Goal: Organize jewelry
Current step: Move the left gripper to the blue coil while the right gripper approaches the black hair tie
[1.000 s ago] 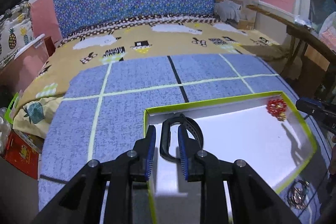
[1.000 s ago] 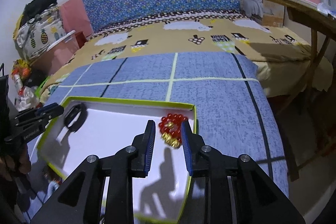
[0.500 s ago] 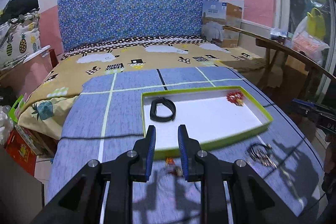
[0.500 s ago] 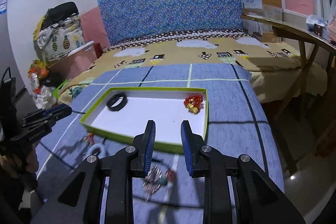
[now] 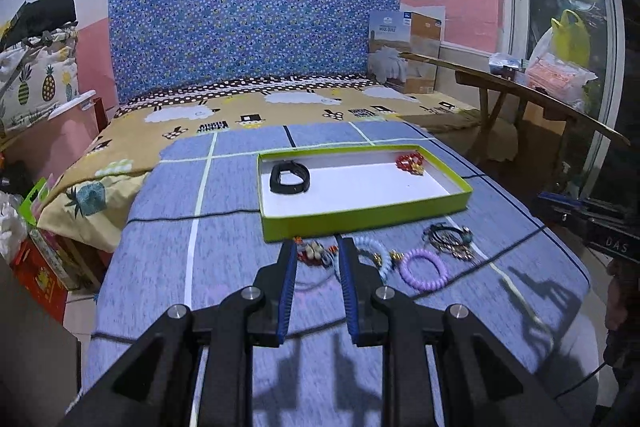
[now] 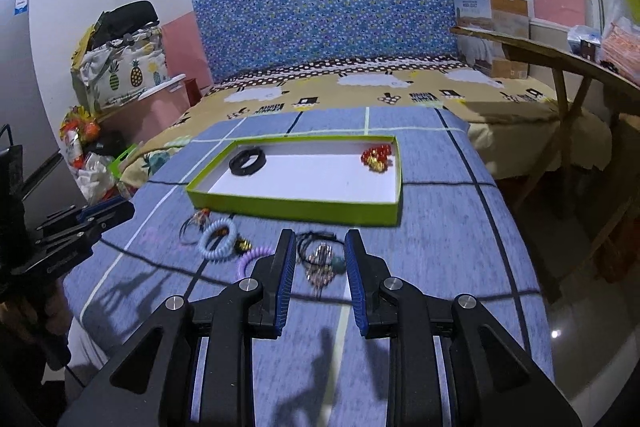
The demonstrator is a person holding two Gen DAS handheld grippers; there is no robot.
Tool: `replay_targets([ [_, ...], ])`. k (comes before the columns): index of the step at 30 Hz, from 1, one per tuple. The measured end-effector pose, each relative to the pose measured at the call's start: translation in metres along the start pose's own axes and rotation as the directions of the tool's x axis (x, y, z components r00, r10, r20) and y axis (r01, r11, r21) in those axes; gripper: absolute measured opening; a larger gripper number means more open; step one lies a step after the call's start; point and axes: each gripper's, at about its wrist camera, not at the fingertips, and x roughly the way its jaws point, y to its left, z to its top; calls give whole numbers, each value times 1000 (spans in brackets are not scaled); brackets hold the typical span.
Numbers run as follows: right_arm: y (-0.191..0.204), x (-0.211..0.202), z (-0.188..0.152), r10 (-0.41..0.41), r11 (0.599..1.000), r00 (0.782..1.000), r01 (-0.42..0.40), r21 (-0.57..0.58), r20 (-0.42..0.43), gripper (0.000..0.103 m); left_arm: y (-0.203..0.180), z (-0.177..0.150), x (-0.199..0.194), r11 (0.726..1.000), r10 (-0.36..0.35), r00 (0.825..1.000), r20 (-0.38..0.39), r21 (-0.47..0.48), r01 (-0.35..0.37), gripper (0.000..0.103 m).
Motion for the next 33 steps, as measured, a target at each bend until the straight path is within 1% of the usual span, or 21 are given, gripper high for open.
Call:
replay_targets([
  [4,-3,1,-8,4,1000,1000,-3,19,-19,26,-3,-7,-3,1000,-13,1000,-12,-7,13,23],
  [9,-9,6,-10,5,999,1000,-4,36,-27,26,-7,-11,3,1000,-19,999,-30,-5,19,23],
  [18,-15,24,-9,11,999,998,-8,54,-56,26,-13,-13,26,999,-46,996,-80,2,47,23],
  [24,-23,46,-5,12,998,996,-6,62,-89,26,-16,-13,53,997,-75,987,-142,-19,73,23],
  [30,-32,67,-2,8,997,992,1,74,-122,26,-15,-15,77,996,-82,975,-205,-45,74,23],
  [33,-35,77,-1,7,997,990,4,76,-139,26,-17,-15,84,996,-82,971,-223,-48,73,23],
])
